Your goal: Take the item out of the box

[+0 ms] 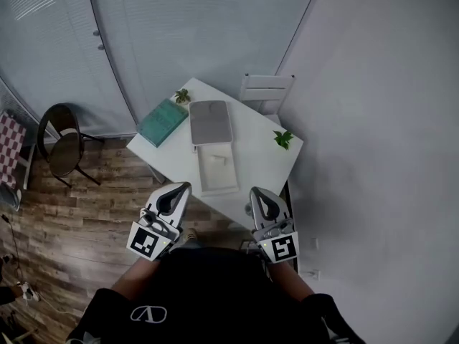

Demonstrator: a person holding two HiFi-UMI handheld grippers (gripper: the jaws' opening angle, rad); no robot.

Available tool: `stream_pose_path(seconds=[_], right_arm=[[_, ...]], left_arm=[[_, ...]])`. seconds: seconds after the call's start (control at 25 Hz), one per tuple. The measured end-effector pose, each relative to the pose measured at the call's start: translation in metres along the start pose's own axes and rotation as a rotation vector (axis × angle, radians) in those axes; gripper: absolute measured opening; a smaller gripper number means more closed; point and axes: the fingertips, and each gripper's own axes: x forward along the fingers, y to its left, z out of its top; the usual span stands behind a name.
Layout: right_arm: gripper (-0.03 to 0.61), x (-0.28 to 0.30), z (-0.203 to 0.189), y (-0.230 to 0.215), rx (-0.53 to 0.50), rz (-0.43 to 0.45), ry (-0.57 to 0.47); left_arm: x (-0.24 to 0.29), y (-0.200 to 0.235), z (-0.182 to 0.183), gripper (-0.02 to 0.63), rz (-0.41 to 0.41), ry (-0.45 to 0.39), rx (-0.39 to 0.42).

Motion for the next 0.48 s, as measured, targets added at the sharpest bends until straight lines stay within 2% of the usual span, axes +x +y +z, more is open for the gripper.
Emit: stream_pose_path(seconds=[0.24,0.48], right_arm=[[0.005,0.067,-0.013,-0.014,-0.027,0.0,0.026],[0.005,0.102,-0.027,-0.032,-0.03,0.039,0.045]], left_arm=[[0.031,0.061,-0.009,0.005,-0.02,-0.009,-0.028],[0.057,0.078,-0.019,0.005,0.004,-0.006,-0.052]])
